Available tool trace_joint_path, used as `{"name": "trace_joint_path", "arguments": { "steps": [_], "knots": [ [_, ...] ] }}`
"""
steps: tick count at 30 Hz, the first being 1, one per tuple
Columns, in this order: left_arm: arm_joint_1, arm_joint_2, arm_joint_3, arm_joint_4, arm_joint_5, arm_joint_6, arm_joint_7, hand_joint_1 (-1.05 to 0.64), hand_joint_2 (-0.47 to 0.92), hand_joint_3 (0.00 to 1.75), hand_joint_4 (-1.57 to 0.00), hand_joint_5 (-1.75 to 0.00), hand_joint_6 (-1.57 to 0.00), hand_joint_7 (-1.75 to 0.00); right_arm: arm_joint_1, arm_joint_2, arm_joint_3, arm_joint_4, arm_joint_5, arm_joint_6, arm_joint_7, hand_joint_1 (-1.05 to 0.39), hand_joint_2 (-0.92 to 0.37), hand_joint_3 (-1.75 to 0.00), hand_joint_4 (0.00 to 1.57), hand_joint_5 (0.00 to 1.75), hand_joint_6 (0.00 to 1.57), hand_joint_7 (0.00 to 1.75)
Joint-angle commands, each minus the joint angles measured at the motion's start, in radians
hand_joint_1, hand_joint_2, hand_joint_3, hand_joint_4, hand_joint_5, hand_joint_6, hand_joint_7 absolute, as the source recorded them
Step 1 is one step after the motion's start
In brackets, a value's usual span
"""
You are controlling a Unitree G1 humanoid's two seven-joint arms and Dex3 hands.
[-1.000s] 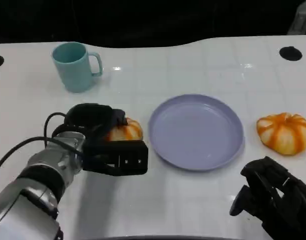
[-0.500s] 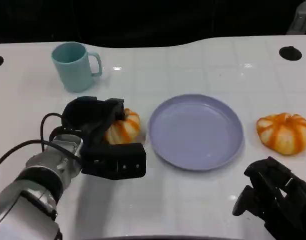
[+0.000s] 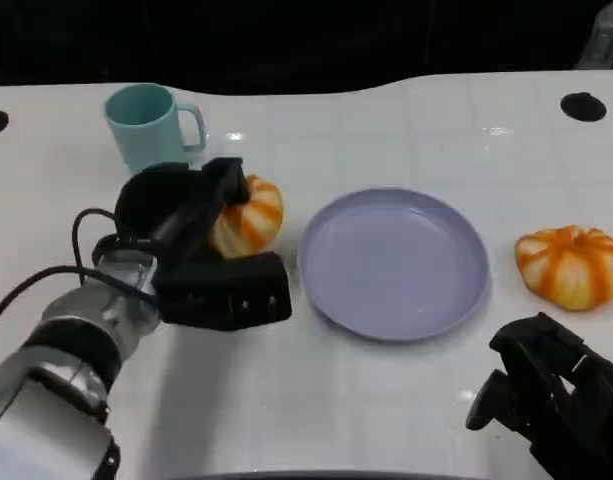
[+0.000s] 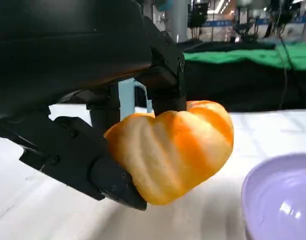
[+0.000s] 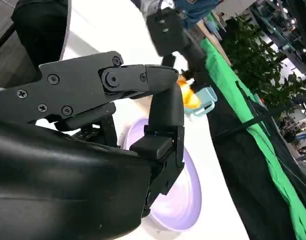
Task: Grasp the bread from the table and place it into the plate.
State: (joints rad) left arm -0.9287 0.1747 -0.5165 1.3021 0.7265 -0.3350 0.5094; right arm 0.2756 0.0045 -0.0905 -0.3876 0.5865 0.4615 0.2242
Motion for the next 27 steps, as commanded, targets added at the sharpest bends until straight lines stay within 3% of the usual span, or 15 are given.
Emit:
{"name": "trace_joint_path", "arguments": {
  "steps": [1,2,5,17,18,19,21,27],
  "knots": [
    [-0.059,0.015,0.025,-0.017,-0.038,-0.039,-0.078,-0.14,0.77,0.47,-0.86,-1.75,-0.66,-1.69,-0.001,-0.008,-0.003,-0.005,0.001,-0.001,-0.007,-0.52,-0.92,-0.25,0.56,1.74,0.51,1.45],
    [-0.069,0.013,0.033,-0.02,-0.05,-0.048,-0.106,-0.17,0.72,0.59,-0.87,-1.75,-0.66,-1.7,0.0,-0.008,-0.002,-0.006,0.0,-0.002,-0.008,-0.52,-0.92,-0.26,0.56,1.73,0.5,1.45],
    [-0.075,0.013,0.041,-0.026,-0.063,-0.055,-0.134,-0.18,0.69,0.68,-0.87,-1.75,-0.66,-1.71,0.001,-0.008,-0.001,-0.007,0.0,-0.002,-0.009,-0.52,-0.92,-0.26,0.56,1.73,0.5,1.45],
    [-0.074,0.014,0.044,-0.03,-0.065,-0.054,-0.142,-0.18,0.67,0.71,-0.87,-1.75,-0.65,-1.73,0.001,-0.009,-0.001,-0.007,0.001,-0.002,-0.01,-0.52,-0.92,-0.25,0.56,1.73,0.5,1.44],
    [-0.097,-0.019,0.048,-0.045,-0.08,-0.096,-0.169,-0.18,0.65,0.76,-0.9,-1.75,-0.67,-1.73,0.002,-0.008,0.002,-0.007,0.0,-0.004,-0.008,-0.52,-0.92,-0.26,0.56,1.74,0.51,1.44],
    [-0.115,-0.044,0.05,-0.057,-0.092,-0.127,-0.189,-0.18,0.56,0.96,-0.95,-1.75,-0.73,-1.74,0.003,-0.008,0.003,-0.007,-0.001,-0.005,-0.007,-0.52,-0.92,-0.26,0.56,1.74,0.51,1.45],
    [-0.135,-0.084,0.056,-0.069,-0.114,-0.161,-0.234,-0.18,0.47,1.15,-0.99,-1.75,-0.77,-1.74,0.006,-0.009,0.007,-0.007,-0.005,-0.01,-0.003,-0.52,-0.92,-0.26,0.56,1.74,0.51,1.45],
    [-0.143,-0.121,0.044,-0.065,-0.11,-0.18,-0.266,-0.18,0.43,1.22,-0.99,-1.75,-0.79,-1.75,0.012,-0.008,0.01,-0.008,-0.003,-0.019,0.002,-0.52,-0.92,-0.25,0.56,1.73,0.52,1.44]
  ]
}}
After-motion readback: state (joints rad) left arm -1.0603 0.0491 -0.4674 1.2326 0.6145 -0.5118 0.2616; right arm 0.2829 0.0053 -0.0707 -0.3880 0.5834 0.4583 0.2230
